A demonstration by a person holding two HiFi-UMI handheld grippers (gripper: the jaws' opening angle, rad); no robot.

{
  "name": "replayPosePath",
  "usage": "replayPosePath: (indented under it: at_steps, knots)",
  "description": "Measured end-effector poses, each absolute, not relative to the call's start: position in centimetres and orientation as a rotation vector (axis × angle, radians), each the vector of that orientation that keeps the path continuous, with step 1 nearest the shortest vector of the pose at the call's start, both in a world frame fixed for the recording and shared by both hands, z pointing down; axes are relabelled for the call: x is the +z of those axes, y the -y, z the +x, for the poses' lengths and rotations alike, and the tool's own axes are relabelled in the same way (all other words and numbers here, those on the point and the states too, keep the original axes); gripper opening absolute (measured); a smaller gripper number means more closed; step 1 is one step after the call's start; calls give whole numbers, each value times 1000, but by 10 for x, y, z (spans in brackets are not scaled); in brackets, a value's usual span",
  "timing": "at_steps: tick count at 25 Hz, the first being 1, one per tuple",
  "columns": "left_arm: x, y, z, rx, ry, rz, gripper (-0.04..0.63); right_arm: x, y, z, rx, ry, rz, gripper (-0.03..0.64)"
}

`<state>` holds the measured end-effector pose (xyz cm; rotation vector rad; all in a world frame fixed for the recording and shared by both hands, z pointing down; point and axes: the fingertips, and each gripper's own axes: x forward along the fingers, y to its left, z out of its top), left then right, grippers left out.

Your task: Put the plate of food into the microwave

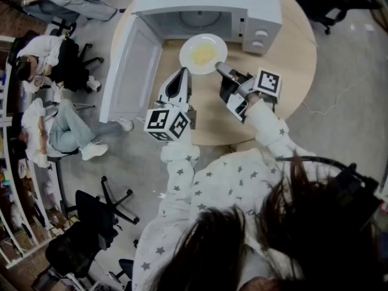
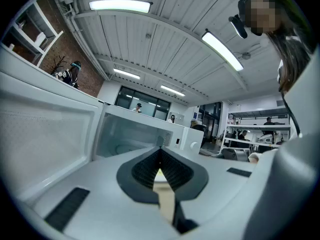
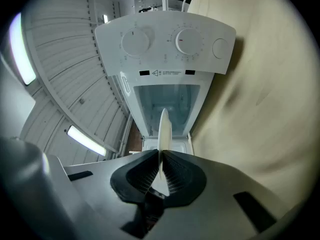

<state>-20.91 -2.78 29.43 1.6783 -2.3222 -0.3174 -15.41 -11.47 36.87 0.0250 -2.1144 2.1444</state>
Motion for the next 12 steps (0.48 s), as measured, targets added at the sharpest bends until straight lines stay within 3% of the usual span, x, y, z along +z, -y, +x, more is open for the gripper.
replayPosePath:
  at_steps: [12]
  knots:
    - [312,46,-226,-244,2255,1730,2,372,141,-175,2249,2137,101,20]
